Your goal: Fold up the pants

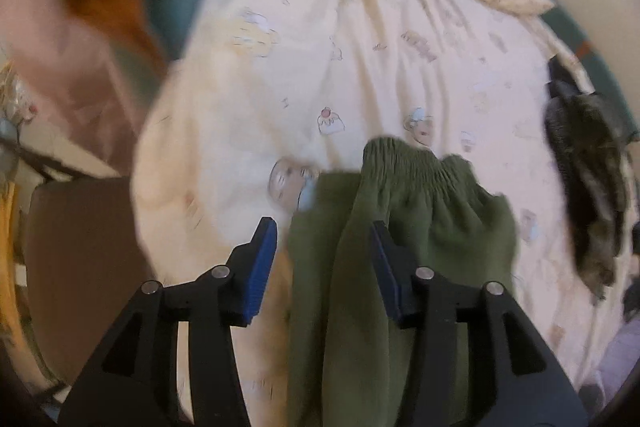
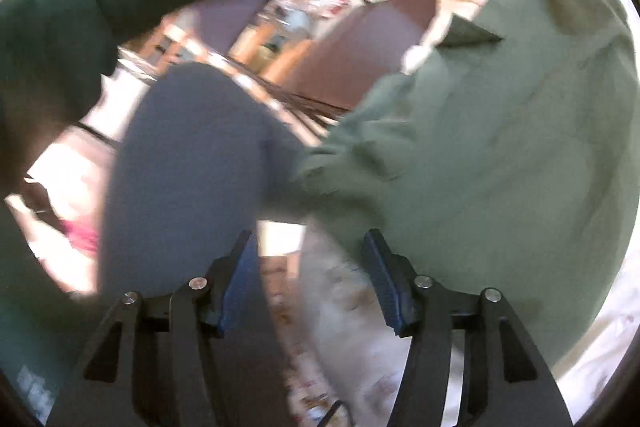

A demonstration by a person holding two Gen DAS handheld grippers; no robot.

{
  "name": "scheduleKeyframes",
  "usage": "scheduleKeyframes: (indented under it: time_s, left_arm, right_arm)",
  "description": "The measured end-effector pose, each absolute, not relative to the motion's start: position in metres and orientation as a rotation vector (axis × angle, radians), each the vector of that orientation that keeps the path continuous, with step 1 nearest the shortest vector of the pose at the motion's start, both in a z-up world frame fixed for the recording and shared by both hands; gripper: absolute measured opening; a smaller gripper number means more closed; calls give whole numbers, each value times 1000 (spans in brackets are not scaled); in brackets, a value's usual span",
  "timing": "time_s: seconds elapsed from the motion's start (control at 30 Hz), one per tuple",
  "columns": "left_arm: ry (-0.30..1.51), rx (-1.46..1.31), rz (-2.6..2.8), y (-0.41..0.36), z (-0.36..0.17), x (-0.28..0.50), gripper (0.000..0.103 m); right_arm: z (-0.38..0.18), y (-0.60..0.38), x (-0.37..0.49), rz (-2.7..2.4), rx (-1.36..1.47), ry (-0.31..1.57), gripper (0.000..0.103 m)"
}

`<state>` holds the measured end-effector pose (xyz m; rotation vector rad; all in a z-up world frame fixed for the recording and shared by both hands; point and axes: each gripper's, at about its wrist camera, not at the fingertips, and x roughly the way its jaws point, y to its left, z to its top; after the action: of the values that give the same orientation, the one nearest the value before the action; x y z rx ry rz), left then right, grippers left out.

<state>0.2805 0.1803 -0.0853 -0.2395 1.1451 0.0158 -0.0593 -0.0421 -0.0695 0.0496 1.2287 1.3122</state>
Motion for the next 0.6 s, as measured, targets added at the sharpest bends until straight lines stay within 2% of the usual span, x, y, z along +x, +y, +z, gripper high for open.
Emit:
scheduleKeyframes:
  time_s: [0.17,0.4,0.5,0.6]
  left_arm:
    - [1209,-318,-59,173,-65,180,48]
    - [1300,-387,-282,111,-74,41,48]
    - [1382,-232,-262,84,-101,17,48]
    - [1545,-295,-75,118,-145,-4,47]
  right_arm:
    - [-54,-108,-43,1153,180,1153,58]
    - [-86,-215,-3,726,452,1183,58]
    - [-100,-226,2,657,550,1208,58]
    - [-98,-225,0,633,525,1199,58]
